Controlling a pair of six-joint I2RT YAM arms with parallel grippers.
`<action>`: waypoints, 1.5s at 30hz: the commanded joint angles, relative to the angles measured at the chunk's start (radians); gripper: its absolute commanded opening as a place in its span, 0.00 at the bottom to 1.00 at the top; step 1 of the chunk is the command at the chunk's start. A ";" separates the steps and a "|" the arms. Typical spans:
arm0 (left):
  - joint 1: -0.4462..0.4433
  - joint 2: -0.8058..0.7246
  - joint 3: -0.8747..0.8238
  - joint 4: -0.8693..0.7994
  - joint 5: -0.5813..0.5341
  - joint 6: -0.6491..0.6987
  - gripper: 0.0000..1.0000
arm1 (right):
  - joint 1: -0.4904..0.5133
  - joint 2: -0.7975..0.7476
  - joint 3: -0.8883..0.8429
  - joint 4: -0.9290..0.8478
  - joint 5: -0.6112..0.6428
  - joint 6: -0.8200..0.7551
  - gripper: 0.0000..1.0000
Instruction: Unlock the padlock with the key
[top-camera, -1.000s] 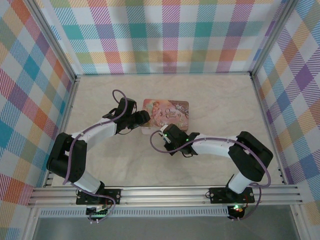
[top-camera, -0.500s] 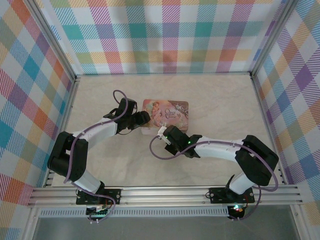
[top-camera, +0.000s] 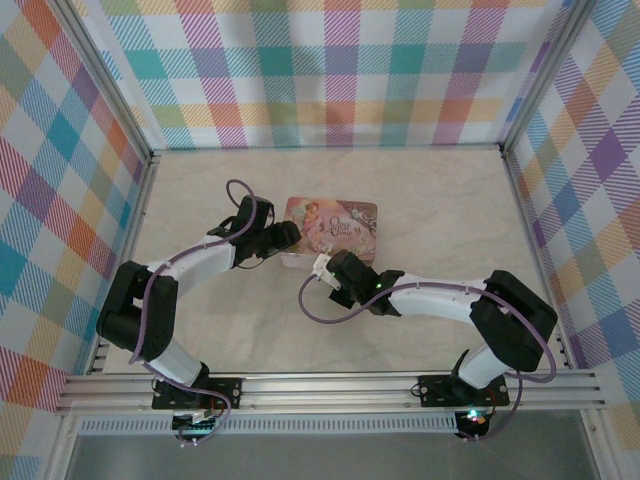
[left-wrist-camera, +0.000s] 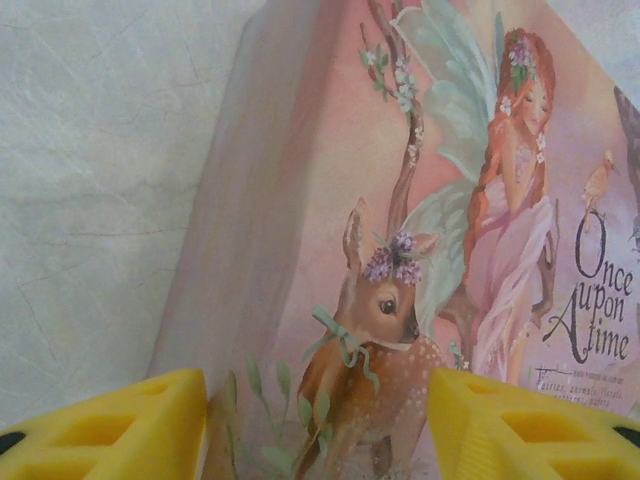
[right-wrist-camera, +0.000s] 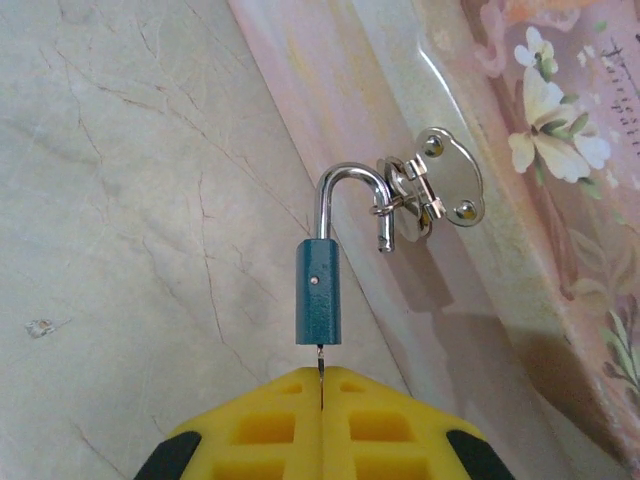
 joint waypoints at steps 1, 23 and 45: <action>-0.003 0.014 -0.007 0.022 0.055 -0.016 0.59 | 0.012 0.018 0.021 0.108 -0.027 -0.038 0.00; -0.004 0.035 0.010 0.014 0.051 -0.010 0.59 | 0.012 -0.001 -0.020 0.289 -0.006 -0.194 0.00; -0.009 0.045 0.027 0.009 0.040 -0.018 0.59 | 0.025 0.052 -0.010 0.414 -0.047 -0.266 0.00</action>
